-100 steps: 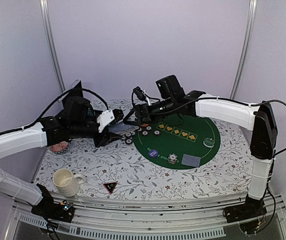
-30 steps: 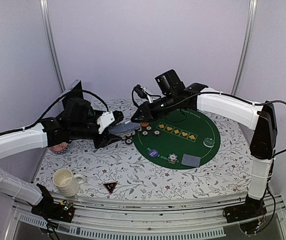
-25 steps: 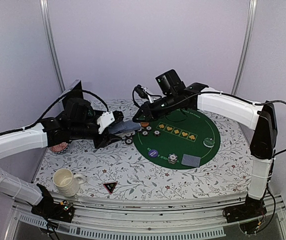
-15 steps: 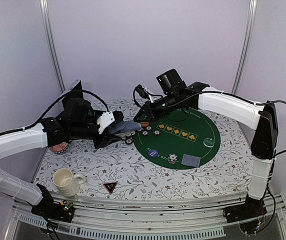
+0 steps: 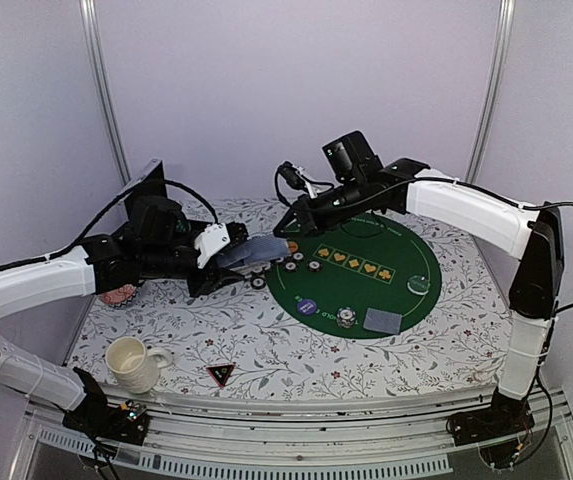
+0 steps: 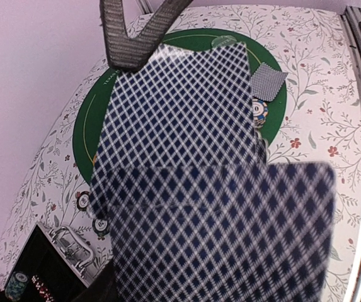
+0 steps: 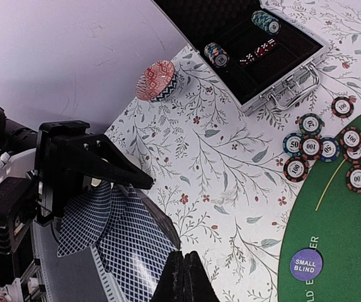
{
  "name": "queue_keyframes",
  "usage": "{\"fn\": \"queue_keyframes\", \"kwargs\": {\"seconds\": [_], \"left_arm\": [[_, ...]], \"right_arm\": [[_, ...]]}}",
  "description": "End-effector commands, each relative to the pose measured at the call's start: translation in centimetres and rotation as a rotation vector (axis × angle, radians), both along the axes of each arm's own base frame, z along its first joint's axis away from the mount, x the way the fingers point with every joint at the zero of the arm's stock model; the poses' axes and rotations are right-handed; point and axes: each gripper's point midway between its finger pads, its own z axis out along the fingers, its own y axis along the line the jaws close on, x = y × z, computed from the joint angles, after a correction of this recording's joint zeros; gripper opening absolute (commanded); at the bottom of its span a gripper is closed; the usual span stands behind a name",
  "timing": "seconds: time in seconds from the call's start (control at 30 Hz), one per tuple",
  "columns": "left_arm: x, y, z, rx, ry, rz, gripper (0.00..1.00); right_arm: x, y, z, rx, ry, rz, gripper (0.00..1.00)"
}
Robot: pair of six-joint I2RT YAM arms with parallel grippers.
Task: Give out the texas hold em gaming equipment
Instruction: Pick up the poker card from the face-down deck piles, then distribute the poker card in the big blind area.
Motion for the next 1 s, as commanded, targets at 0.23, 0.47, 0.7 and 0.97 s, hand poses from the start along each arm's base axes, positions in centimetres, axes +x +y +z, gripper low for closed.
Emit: {"fn": "queue_keyframes", "kwargs": {"seconds": [0.23, 0.47, 0.7, 0.97], "left_arm": [[0.2, -0.2, 0.7, -0.018, -0.024, -0.009, 0.44], [0.2, -0.2, 0.7, -0.017, -0.024, -0.009, 0.44], [0.2, -0.2, 0.7, -0.018, -0.025, -0.01, 0.44], [0.2, -0.2, 0.7, -0.018, -0.025, -0.008, 0.44]], "right_arm": [[-0.2, -2.7, 2.9, 0.022, -0.039, -0.035, 0.01], [0.2, -3.2, 3.2, 0.022, -0.041, -0.056, 0.01], [0.5, -4.1, 3.4, 0.02, -0.045, -0.076, 0.01], [0.9, -5.1, 3.8, 0.021, -0.054, -0.105, 0.01]]}}
